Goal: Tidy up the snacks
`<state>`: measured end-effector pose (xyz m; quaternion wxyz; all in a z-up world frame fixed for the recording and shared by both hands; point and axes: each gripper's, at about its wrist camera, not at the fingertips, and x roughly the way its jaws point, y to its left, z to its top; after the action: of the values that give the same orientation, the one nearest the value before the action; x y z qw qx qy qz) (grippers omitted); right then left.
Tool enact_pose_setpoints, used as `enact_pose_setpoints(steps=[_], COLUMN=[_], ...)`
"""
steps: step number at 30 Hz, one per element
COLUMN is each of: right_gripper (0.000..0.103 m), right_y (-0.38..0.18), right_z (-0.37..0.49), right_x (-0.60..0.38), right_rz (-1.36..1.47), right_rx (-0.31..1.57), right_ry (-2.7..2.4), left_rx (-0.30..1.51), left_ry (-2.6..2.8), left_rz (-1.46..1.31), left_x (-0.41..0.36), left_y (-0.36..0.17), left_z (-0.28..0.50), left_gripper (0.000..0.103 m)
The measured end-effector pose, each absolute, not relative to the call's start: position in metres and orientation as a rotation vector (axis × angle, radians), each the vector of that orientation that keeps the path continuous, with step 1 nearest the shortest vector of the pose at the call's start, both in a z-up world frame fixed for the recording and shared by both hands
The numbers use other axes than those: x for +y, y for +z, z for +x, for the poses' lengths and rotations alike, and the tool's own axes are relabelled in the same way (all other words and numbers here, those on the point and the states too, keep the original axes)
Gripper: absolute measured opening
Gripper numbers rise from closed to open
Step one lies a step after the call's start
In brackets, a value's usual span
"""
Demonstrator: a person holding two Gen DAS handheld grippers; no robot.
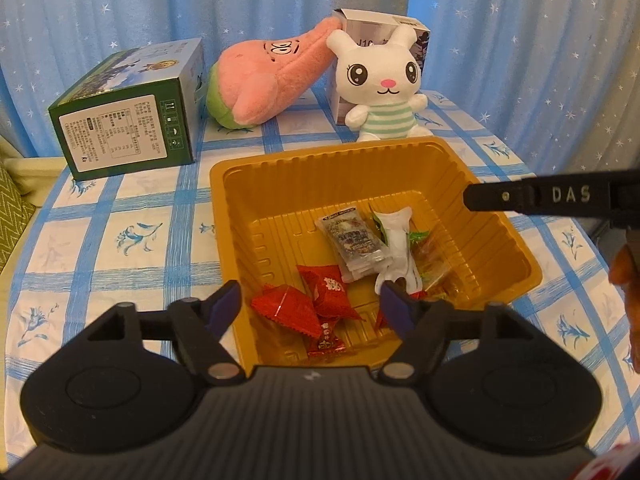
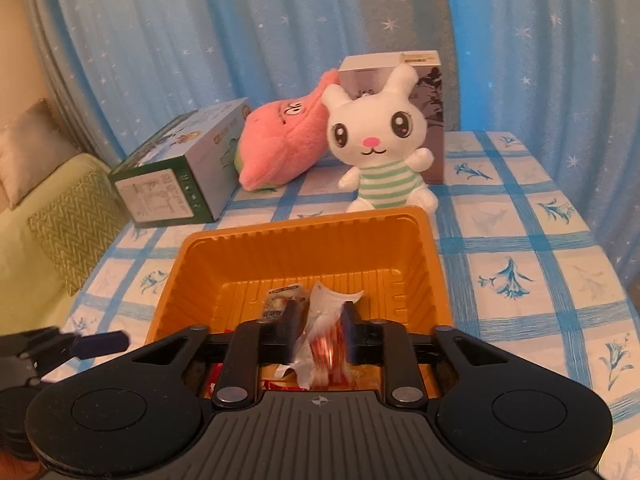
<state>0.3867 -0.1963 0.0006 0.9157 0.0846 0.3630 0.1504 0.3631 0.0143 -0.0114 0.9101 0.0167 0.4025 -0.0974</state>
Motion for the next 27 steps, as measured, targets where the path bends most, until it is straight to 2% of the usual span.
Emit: enact_pose_setpoints(steps=[1,2,14,27], right_gripper=[0.071,0.072,0.072,0.072], right_y=[0.002,0.003,-0.004,0.015], right_z=[0.385,0.382,0.334,0.248], right_x=[-0.200,-0.203,-0.229,-0.231], right_rz=[0.195,0.217,0.255,0.250], right_rx=[0.731,0.712,0.777,0.763], right_ry=[0.305,0.300,0.242,0.236], left_rx=[0.828,0.827,0.788,0.785], left_ry=[-0.199,-0.197,-0.173,-0.118], left_rz=[0.036,0.038,-0.018,-0.082], left_x=[0.015,0.015,0.021,0.023], left_y=[-0.011,-0.011,-0.004,0.022], left_z=[0.361,0.359,0.319,0.255], left_gripper=[0.081,0.082,0.103,0.103])
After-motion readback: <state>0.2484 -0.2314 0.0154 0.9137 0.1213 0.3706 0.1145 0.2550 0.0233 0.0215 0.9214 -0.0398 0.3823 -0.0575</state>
